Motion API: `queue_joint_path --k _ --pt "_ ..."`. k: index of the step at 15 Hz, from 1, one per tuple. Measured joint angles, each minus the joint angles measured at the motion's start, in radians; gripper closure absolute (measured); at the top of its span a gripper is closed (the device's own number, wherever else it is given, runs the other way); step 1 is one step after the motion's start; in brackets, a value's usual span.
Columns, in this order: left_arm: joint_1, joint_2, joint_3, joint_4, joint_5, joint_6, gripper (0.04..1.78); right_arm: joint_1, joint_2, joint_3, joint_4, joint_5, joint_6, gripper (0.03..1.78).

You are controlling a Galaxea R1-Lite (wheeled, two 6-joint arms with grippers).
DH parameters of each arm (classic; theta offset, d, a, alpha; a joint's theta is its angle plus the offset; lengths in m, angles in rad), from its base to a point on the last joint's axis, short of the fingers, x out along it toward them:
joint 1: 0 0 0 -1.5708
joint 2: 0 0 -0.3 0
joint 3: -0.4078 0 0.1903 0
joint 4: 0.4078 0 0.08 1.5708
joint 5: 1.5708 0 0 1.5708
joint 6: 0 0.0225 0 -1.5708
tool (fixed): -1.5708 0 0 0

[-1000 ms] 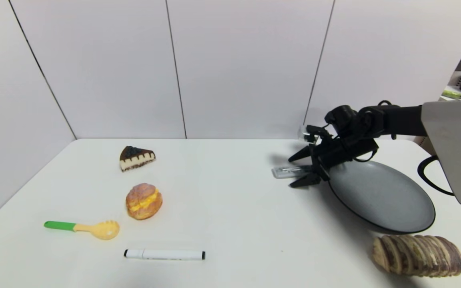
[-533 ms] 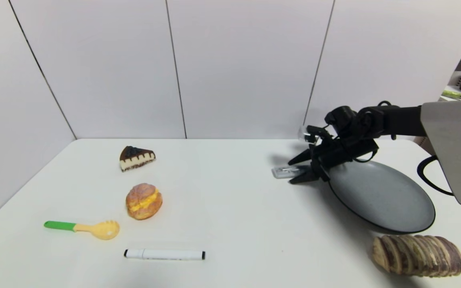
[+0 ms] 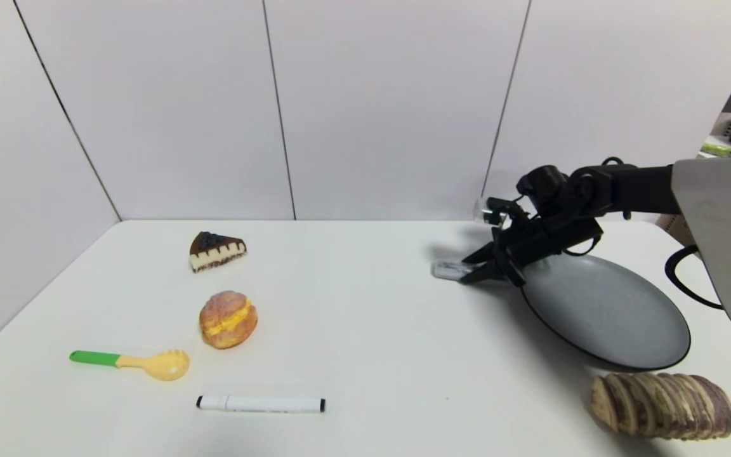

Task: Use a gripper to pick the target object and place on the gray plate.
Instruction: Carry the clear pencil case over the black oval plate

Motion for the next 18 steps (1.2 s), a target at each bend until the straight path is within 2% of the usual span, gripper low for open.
queue_joint_path --k 4,8,10,14,16,18 --pt "0.000 0.000 0.000 0.000 0.000 0.000 0.13 -0.006 -0.036 0.000 0.007 0.001 0.007 1.26" --pt "0.000 0.000 0.000 0.000 0.000 0.000 0.13 -0.049 -0.127 0.002 0.042 0.001 0.042 1.26" --pt "0.000 0.000 0.000 0.000 0.000 0.000 0.13 -0.092 -0.169 0.016 0.049 0.001 0.043 1.26" --pt "0.000 0.000 0.000 0.000 0.000 0.000 0.13 -0.202 -0.230 0.127 0.052 0.004 0.034 1.26" --pt "0.000 0.000 0.000 0.000 0.000 0.000 0.13 -0.262 -0.249 0.203 0.049 0.005 0.010 1.26" --pt "0.000 0.000 0.000 0.000 0.000 0.000 0.13 -0.326 -0.254 0.268 0.046 0.005 -0.043 1.26"
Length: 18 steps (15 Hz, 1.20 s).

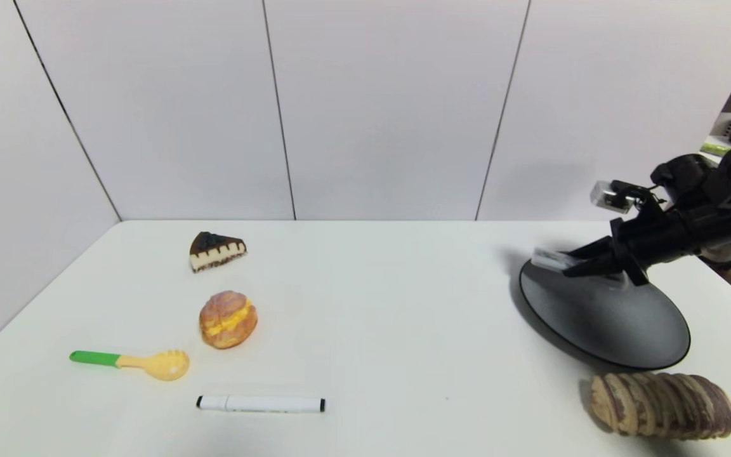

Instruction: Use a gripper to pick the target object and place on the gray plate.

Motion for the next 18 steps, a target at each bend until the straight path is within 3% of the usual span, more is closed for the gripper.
queue_joint_path --k 3,7,12,16,18 --pt "0.000 0.000 0.000 0.000 0.000 0.000 0.13 -0.069 0.011 0.049 0.000 0.005 -0.092 1.26" --pt "0.000 0.000 0.000 0.000 0.000 0.000 0.13 -0.107 0.028 0.068 0.001 0.026 -0.115 1.26" --pt "0.000 0.000 0.000 0.000 0.000 -0.001 0.13 -0.114 0.040 0.070 0.002 0.026 -0.121 0.71" --pt "0.000 0.000 0.000 0.000 0.000 0.000 0.13 -0.120 0.006 0.070 0.016 0.035 -0.115 0.46" --pt "0.000 0.000 0.000 0.000 0.000 -0.001 0.13 -0.136 -0.073 0.081 0.072 0.037 -0.101 0.38"
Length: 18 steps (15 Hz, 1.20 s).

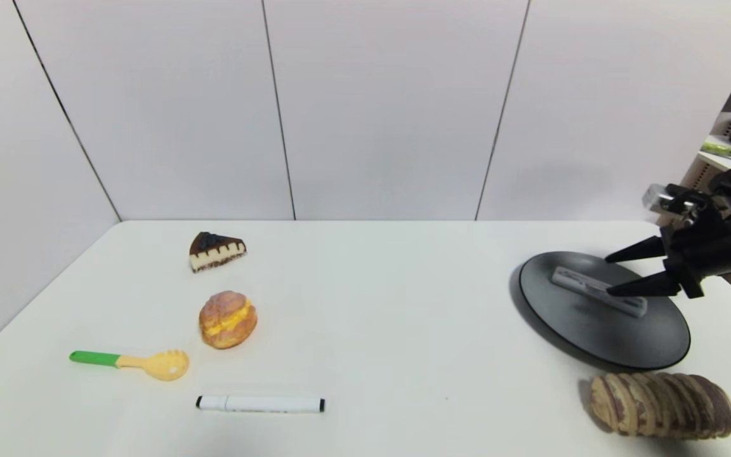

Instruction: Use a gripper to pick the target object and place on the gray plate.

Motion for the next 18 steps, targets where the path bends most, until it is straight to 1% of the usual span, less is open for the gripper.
queue_joint_path --k 2,3,4,5,7,8,9,10,11,12,13,14,16,17,18 --pt "0.000 0.000 0.000 0.000 0.000 0.000 0.13 -0.016 -0.116 0.033 0.061 0.000 0.029 0.32" --pt "0.000 0.000 0.000 0.000 0.000 0.000 0.13 -0.022 -0.193 0.066 0.077 0.000 0.064 0.29" --pt "0.000 0.000 0.000 0.000 0.000 0.000 0.13 -0.027 -0.270 0.106 0.086 -0.001 0.112 0.27" --pt "0.000 0.000 0.000 0.000 0.000 0.001 0.13 -0.030 -0.359 0.151 0.085 -0.003 0.182 0.25" --pt "0.000 0.000 0.000 0.000 0.000 0.001 0.13 -0.030 -0.531 0.265 0.042 -0.007 0.349 0.22" --pt "0.000 0.000 0.000 0.000 0.000 0.001 0.13 -0.030 -0.625 0.346 -0.006 -0.015 0.452 0.20" --pt "0.000 0.000 0.000 0.000 0.000 0.001 0.13 -0.030 -0.711 0.430 -0.066 -0.036 0.547 0.19" --pt "0.000 0.000 0.000 0.000 0.000 0.001 0.13 -0.026 -0.790 0.521 -0.135 -0.070 0.640 0.18" --pt "0.000 0.000 0.000 0.000 0.000 0.000 0.13 -0.019 -0.873 0.615 -0.209 -0.120 0.724 0.17" --pt "0.000 0.000 0.000 0.000 0.000 0.001 0.13 -0.010 -0.959 0.713 -0.289 -0.187 0.800 0.16" --pt "0.000 0.000 0.000 0.000 0.000 0.000 0.13 0.003 -1.039 0.796 -0.360 -0.256 0.857 0.15" --pt "0.000 0.000 0.000 0.000 0.000 0.001 0.13 0.023 -1.127 0.878 -0.423 -0.331 0.903 0.15" --pt "0.000 0.000 0.000 0.000 0.000 0.000 0.13 0.070 -1.286 1.005 -0.495 -0.458 0.957 0.14" --pt "0.000 0.000 0.000 0.000 0.000 0.000 0.13 0.097 -1.371 1.061 -0.519 -0.511 0.975 0.13" --pt "0.000 0.000 0.000 0.000 0.000 0.000 0.13 0.124 -1.452 1.109 -0.537 -0.549 0.996 0.13"
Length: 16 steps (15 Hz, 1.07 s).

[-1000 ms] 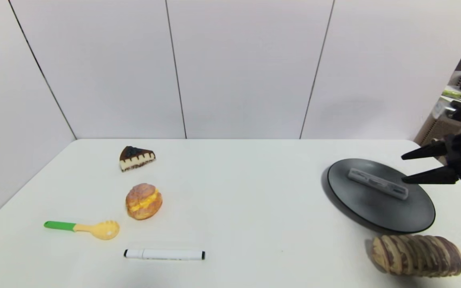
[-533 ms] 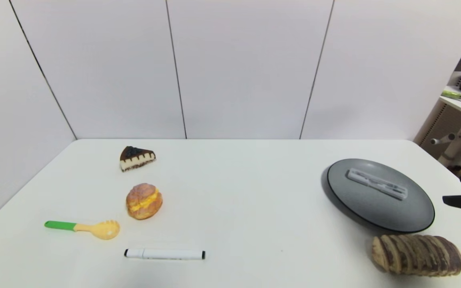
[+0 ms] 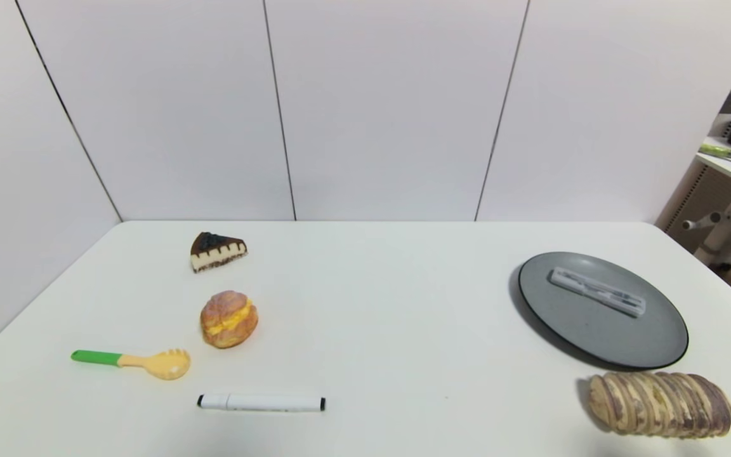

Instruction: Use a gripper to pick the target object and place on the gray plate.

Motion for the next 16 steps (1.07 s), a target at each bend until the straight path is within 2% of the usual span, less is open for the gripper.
queue_joint_path --k 4,7,8,9,12,16 --pt "0.000 0.000 0.000 0.000 0.000 0.000 0.13 0.091 -0.230 0.110 -0.030 -0.101 0.071 0.12" --pt "0.000 0.000 0.000 0.000 0.000 0.000 0.13 0.198 -0.298 0.141 -0.038 -0.276 0.109 0.12" --pt "0.000 0.000 0.000 0.000 0.000 0.000 0.13 0.217 -0.322 0.171 -0.044 -0.324 0.116 0.12" --pt "0.000 0.000 0.000 0.000 0.000 0.000 0.13 0.223 -0.347 0.214 -0.067 -0.349 0.124 0.12" --pt "0.000 0.000 0.000 0.000 -0.001 0.000 0.13 0.221 -0.455 0.378 -0.205 -0.353 0.148 0.12" --pt "0.000 0.000 0.000 -0.001 0.000 0.000 0.13 0.217 -0.561 0.466 -0.273 -0.271 0.193 0.12"
